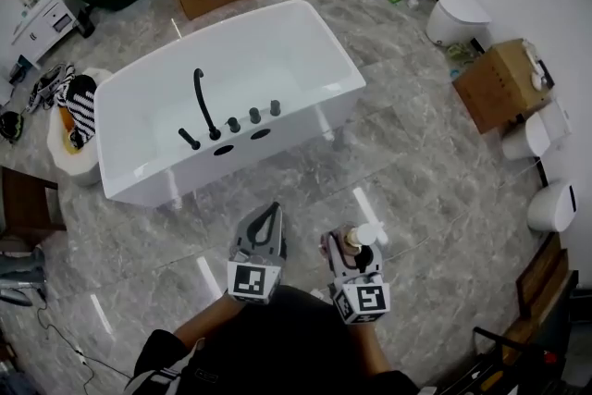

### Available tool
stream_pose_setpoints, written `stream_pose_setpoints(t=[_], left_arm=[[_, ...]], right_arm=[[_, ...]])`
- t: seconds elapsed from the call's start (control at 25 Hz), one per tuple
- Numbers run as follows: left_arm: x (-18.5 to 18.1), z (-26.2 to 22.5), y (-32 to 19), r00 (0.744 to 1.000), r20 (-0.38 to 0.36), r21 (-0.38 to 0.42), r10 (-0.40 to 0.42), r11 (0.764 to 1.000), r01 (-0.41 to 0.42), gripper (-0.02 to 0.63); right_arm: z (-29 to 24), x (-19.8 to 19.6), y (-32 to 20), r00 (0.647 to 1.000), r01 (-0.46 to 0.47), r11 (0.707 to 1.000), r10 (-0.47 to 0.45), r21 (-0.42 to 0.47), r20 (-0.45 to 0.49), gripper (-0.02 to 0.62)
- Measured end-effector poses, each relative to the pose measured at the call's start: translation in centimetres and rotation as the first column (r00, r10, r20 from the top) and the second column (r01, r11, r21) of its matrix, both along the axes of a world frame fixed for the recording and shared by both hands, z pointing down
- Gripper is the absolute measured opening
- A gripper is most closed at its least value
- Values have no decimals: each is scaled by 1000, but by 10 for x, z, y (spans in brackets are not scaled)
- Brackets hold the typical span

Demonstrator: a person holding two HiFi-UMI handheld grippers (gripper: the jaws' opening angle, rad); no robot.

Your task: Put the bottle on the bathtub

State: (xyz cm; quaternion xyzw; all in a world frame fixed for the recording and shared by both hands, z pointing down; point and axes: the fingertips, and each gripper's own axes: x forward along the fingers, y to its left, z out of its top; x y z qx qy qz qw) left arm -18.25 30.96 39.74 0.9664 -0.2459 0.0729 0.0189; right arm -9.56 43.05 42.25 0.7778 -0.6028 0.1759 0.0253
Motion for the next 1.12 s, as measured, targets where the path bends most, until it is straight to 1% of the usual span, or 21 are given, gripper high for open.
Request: stream_pose_setpoints(t=[0.04,0.08,0.2,0.4,0.52,0.64,0.76,0.92,1.0,1.12], left_arm=[[7,1,-16,1000,14,8,7,1000,-7,16],[13,1,-32,1000,12,3,6,1000,-6,15],[36,-4,-78,1000,-27,-37,-11,999,10,15],[59,0,-135,999,-33,-50,-7,999,6,15],[67,3,-162,999,-38,-53,-20,998,18,16],[75,5,-179,999,-28,-60,-33,998,31,16],[92,7,-200,997,-35,-63,-69,996,67,16],[114,11,-228,991,-29,-64,-129,990,127,17],[123,13,-245,984,-29,-59,-173,983,171,16],[143,18,-263,972,-18,-66,-234,970,233,15]], right_arm=[[-1,8,-16,1000,3,1000,-3,-1,-3,218],[-1,15,-32,1000,7,1000,-7,-3,-6,218],[-1,35,-77,1000,12,1000,-12,-16,-1,218],[0,57,-137,1000,16,1000,-15,-21,7,218],[2,67,-167,1000,31,999,-30,-26,5,218],[1,80,-189,999,51,998,-51,-30,6,218],[2,101,-215,997,80,996,-80,-25,6,218],[7,131,-250,990,142,989,-142,-27,13,218],[10,144,-272,982,191,981,-190,-24,13,218],[11,168,-302,962,273,962,-273,-17,9,218]])
